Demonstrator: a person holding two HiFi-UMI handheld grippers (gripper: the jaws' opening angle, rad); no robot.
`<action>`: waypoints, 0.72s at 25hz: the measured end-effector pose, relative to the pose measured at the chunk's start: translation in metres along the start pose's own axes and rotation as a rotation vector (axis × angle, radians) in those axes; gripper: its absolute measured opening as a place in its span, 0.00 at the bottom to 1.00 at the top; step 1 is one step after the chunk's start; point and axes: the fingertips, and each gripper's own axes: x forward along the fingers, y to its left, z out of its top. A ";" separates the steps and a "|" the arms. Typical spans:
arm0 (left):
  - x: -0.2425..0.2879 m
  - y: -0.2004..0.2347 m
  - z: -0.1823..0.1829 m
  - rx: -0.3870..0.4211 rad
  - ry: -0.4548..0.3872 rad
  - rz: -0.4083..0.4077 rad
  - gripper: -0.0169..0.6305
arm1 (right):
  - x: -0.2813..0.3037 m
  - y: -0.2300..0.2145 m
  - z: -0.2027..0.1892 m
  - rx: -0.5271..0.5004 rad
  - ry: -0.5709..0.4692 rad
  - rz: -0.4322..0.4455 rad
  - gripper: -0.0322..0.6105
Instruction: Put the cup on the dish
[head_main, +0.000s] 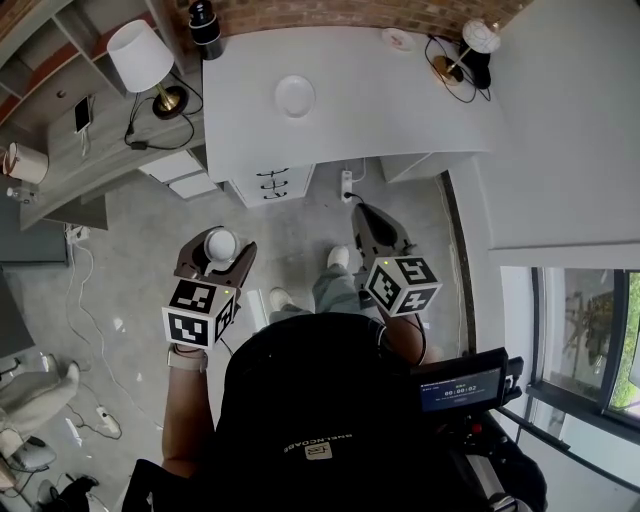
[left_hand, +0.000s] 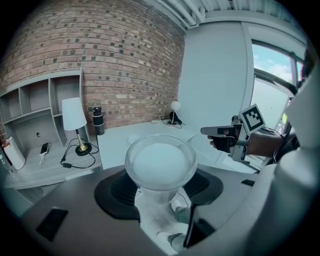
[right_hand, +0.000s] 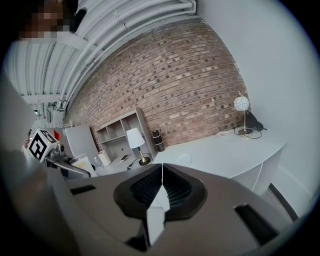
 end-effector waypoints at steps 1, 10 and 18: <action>0.003 0.001 0.001 -0.003 0.003 0.002 0.42 | 0.002 -0.004 0.000 0.005 0.001 -0.002 0.06; 0.053 0.002 0.027 -0.037 0.021 0.033 0.42 | 0.037 -0.060 0.016 0.034 0.015 0.006 0.06; 0.118 0.008 0.076 -0.063 0.019 0.059 0.42 | 0.084 -0.122 0.069 0.013 -0.002 0.042 0.06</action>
